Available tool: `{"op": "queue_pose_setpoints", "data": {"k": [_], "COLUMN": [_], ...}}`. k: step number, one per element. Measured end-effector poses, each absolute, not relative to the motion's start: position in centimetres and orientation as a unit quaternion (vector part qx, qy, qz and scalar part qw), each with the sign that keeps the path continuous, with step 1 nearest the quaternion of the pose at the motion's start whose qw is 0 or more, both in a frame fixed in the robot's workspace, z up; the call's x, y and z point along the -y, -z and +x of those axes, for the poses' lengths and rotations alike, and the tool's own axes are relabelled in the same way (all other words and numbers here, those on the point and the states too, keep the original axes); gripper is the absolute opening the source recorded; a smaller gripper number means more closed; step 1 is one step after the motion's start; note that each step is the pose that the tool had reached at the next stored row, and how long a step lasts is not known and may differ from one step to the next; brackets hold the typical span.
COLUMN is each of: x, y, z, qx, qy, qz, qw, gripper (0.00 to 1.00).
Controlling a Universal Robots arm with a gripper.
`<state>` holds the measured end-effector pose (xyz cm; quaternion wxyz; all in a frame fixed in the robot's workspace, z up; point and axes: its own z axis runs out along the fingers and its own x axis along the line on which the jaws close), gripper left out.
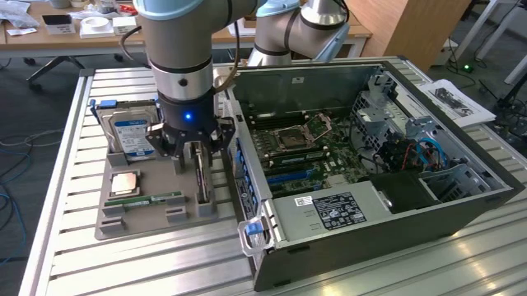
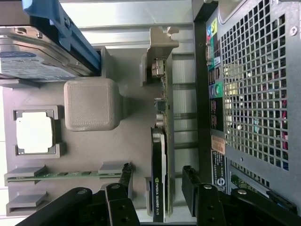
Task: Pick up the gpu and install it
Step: 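Pick up the gpu and move the gpu toward the slot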
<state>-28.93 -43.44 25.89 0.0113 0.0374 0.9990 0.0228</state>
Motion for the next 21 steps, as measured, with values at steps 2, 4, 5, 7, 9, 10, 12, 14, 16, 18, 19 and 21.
{"op": "queue_pose_setpoints", "data": {"k": [2, 4, 5, 7, 9, 10, 12, 14, 16, 18, 19, 21], "x": [43.4, 43.4, 43.4, 43.3, 43.2, 43.1, 42.9, 42.8, 42.7, 42.7, 42.7, 42.7], "y": [-25.5, -25.2, -25.1, -24.9, -24.7, -24.6, -24.5, -24.3, -24.1, -23.9, -23.8, -23.7], "z": [-28.9, -29.0, -29.0, -29.0, -29.0, -29.0, -29.0, -29.0, -29.0, -29.0, -29.0, -29.0], "qx": [-0.999, -0.999, -0.999, -0.999, -0.999, -0.999, -0.999, -0.999, -0.999, -0.999, -0.999, -0.999], "qy": [-0.023, -0.023, -0.023, -0.023, -0.023, -0.023, -0.023, -0.023, -0.023, -0.023, -0.023, -0.023], "qz": [0.037, 0.037, 0.038, 0.037, 0.037, 0.037, 0.037, 0.037, 0.037, 0.037, 0.037, 0.037], "qw": [0.011, 0.011, 0.011, 0.011, 0.011, 0.011, 0.011, 0.011, 0.011, 0.011, 0.011, 0.011], "gripper": [0.55, 0.55, 0.55, 0.55, 0.55, 0.55, 0.55, 0.55, 0.55, 0.55, 0.55, 0.55]}}
